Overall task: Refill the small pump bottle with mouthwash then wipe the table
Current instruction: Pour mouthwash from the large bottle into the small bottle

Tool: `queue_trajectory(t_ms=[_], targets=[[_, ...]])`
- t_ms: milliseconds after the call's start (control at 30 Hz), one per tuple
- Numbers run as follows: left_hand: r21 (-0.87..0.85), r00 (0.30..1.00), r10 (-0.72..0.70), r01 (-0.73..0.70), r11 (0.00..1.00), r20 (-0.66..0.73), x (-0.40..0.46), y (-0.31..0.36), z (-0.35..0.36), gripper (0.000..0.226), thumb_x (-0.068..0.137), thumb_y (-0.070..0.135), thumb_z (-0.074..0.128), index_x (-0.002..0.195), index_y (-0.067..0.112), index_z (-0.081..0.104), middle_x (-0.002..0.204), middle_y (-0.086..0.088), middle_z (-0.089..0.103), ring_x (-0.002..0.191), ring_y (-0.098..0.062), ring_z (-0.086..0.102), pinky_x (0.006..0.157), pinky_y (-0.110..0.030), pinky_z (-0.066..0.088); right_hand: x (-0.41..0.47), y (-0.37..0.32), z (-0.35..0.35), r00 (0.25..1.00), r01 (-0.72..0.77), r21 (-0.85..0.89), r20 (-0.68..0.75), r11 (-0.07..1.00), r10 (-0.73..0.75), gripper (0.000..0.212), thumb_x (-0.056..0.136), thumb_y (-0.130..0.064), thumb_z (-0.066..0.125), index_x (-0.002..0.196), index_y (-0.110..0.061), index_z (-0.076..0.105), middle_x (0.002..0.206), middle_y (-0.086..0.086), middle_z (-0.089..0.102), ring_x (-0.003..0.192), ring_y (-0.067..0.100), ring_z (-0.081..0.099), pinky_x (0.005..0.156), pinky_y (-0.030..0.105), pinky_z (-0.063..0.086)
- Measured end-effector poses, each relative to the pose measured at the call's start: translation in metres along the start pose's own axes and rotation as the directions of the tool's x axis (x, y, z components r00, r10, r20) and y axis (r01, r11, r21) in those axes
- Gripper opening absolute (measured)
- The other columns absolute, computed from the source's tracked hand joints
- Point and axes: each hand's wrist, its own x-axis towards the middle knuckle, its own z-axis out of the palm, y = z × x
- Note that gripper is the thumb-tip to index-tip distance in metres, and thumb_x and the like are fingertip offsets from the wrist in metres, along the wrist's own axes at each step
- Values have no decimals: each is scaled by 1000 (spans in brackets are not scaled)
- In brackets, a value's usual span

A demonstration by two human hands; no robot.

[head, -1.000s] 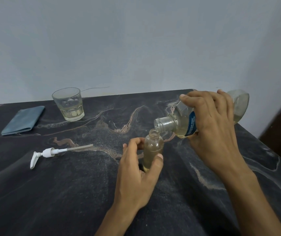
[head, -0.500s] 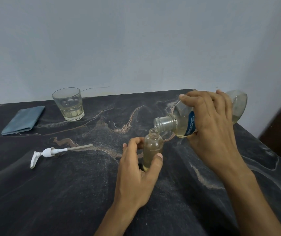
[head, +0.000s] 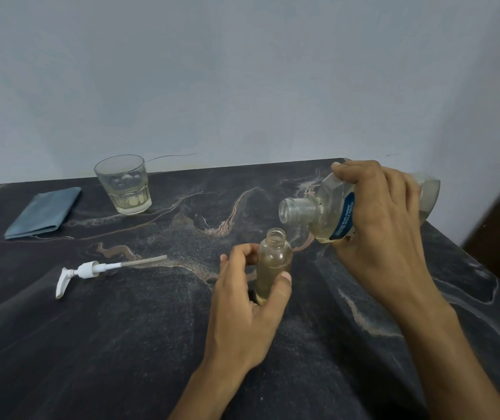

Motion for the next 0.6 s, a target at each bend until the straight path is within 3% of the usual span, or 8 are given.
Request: queue_trajectory(t_ms=[267,367,467,600], targets=[[6,1000,-2,1,1000,4,1,-2,1,37,73,55,51,101,30,51,96,11,64,97,0,59,101,-48,41,-1,0,0,999,-42,49,0,998,42,82,58,-14,88,121,-16,36,113,4,56,101,17,46,91,19,17],[7,1000,4,-4,1000,5,1,-2,1,35,74,55,51,99,31,51,96,12,64,97,-1,59,103,-50,39,-2,-1,-1,997,-69,85,24,994,67,79,60,-26,87,121,-13,37,109,0,56,92,18,52,88,27,27],[2,1000,12,-12,1000,6,0,-1,0,33,74,54,52,98,31,51,94,13,64,97,-2,60,103,-52,38,-1,-4,-3,992,-116,122,53,986,111,81,57,-37,86,117,-20,34,100,-11,49,83,15,54,74,34,43],[0,1000,16,-16,1000,6,1,-2,0,33,75,54,52,100,32,51,97,12,64,97,-2,60,103,-52,39,-2,-4,-4,982,-178,176,88,968,165,78,56,-45,80,112,-26,29,98,-13,46,78,12,53,62,30,46]])
